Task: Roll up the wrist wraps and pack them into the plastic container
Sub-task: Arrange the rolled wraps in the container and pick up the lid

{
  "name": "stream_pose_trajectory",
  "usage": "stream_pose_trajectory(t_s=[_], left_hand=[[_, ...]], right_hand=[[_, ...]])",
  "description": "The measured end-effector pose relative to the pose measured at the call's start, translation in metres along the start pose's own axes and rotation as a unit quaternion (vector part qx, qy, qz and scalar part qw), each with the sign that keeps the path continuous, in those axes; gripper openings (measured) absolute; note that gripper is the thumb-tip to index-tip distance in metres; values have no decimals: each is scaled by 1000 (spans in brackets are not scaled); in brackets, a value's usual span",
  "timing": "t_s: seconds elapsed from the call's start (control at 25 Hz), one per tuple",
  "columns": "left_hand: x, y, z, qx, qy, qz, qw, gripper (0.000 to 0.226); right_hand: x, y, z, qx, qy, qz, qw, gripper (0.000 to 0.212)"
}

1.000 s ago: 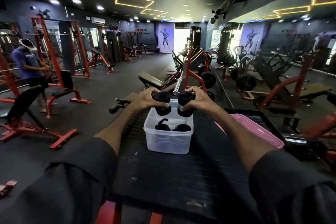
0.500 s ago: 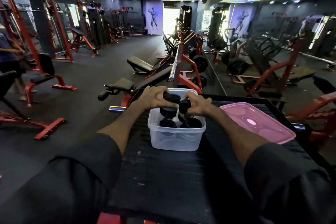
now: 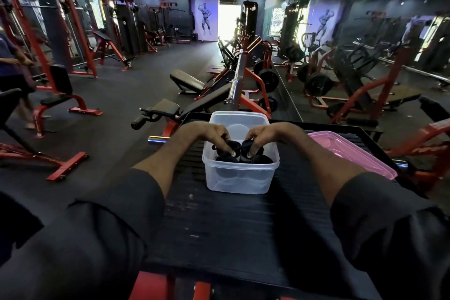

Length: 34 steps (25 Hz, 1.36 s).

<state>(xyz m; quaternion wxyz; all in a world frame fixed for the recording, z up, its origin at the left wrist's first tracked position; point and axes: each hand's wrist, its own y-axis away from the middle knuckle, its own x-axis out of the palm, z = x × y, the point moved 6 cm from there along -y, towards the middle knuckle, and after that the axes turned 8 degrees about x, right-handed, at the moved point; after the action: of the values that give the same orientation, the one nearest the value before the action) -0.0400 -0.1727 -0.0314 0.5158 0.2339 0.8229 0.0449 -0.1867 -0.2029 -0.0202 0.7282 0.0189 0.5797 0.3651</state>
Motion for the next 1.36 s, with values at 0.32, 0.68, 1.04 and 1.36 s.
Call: stream_pose_trajectory(t_s=[0.32, 0.68, 1.04, 1.36], left_hand=[[32, 44, 39, 91, 464, -397, 786, 33], [63, 51, -30, 139, 654, -372, 643, 71], [120, 39, -91, 109, 644, -337, 678, 31], [119, 42, -89, 86, 632, -356, 683, 19]], right_hand=[[41, 6, -90, 0, -655, -242, 716, 53], [42, 70, -60, -70, -748, -184, 634, 16], [89, 96, -141, -7, -765, -173, 620, 28], [56, 123, -232, 249, -174, -366, 880, 35]])
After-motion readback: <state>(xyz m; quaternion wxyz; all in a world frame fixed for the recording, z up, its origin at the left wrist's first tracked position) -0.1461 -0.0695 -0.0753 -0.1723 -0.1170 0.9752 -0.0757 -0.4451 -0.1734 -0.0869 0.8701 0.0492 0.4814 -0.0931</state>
